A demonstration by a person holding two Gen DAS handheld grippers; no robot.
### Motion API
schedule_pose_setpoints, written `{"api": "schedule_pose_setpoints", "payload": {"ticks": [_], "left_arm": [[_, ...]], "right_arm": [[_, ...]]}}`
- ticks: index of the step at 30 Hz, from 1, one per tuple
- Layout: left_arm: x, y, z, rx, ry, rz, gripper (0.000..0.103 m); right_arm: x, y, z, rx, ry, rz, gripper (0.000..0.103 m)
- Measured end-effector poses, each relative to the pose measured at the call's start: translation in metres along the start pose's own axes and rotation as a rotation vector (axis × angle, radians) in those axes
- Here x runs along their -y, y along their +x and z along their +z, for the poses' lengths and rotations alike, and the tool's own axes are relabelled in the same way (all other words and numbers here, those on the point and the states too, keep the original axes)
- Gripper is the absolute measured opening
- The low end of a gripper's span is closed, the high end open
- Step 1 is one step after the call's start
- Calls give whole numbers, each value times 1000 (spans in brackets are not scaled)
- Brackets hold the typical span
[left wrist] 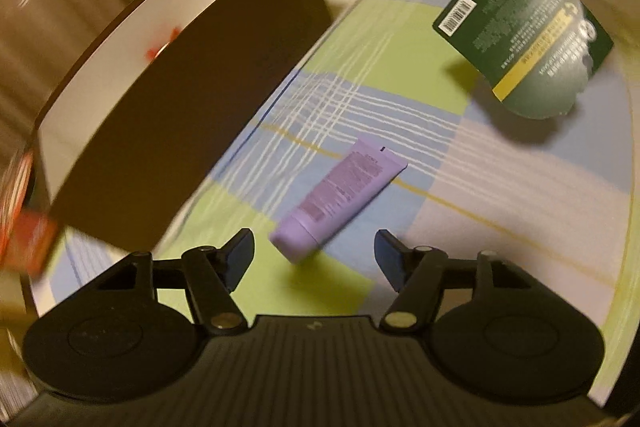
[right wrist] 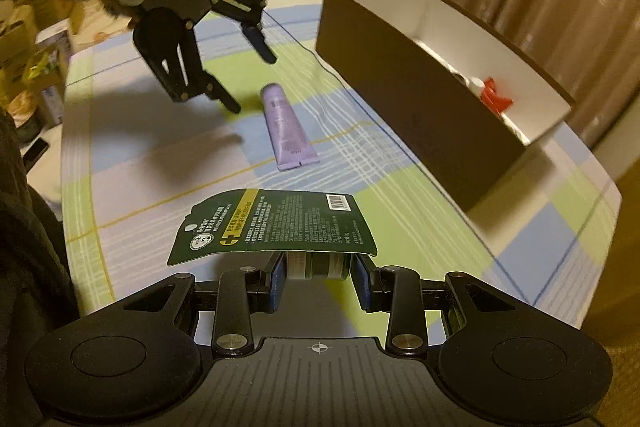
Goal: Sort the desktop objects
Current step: 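Grasp the purple tube with the left tool while the right tool holds the card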
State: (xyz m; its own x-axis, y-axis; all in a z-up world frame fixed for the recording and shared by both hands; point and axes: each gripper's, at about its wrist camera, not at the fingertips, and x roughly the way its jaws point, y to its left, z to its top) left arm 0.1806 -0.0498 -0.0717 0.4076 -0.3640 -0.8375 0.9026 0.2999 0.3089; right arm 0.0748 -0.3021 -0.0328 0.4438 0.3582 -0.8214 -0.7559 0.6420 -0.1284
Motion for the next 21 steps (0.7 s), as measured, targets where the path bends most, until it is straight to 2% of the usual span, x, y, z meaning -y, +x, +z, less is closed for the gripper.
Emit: {"api": "schedule_pose_setpoints", "payload": {"ticks": [5, 7, 12, 18, 21], "left_arm": [[-18, 19, 0, 10, 147, -102, 62], [-23, 29, -1, 6, 192, -152, 54], [-33, 44, -2, 7, 259, -233, 42], [-37, 45, -5, 1, 219, -290, 25], [-36, 40, -7, 2, 167, -289, 24]], "right_arm": [[-11, 4, 7, -19, 99, -53, 35], [-15, 6, 10, -25, 136, -70, 35], [-19, 11, 14, -42, 198, -98, 35], [-16, 16, 17, -53, 222, -106, 35], [-13, 20, 20, -46, 220, -107, 35]]}}
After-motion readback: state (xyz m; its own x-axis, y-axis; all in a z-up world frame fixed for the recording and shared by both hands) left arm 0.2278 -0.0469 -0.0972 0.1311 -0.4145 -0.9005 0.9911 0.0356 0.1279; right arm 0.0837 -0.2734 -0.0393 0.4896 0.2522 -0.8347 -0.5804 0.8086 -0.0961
